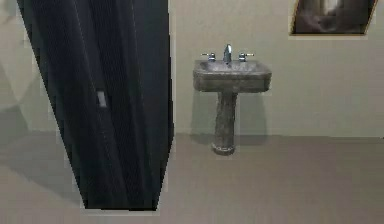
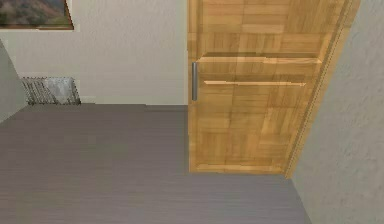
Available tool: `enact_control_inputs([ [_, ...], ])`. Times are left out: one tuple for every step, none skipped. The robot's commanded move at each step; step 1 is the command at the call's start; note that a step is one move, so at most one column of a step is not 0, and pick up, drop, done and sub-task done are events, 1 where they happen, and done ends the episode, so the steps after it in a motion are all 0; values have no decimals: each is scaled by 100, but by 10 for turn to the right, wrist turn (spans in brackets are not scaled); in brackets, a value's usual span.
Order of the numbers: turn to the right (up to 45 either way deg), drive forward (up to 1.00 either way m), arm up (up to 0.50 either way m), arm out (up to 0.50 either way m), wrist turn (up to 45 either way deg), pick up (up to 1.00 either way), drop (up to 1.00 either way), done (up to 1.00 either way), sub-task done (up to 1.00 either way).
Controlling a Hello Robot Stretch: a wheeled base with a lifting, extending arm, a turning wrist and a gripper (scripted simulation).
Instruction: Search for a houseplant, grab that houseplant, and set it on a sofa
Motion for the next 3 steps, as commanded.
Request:
enact_control_inputs([
  [0,10,0,0,0,0,0,0,0],
  [-450,0,0,0,0,0,0,0,0],
  [-150,0,0,0,0,0,0,0,0],
])
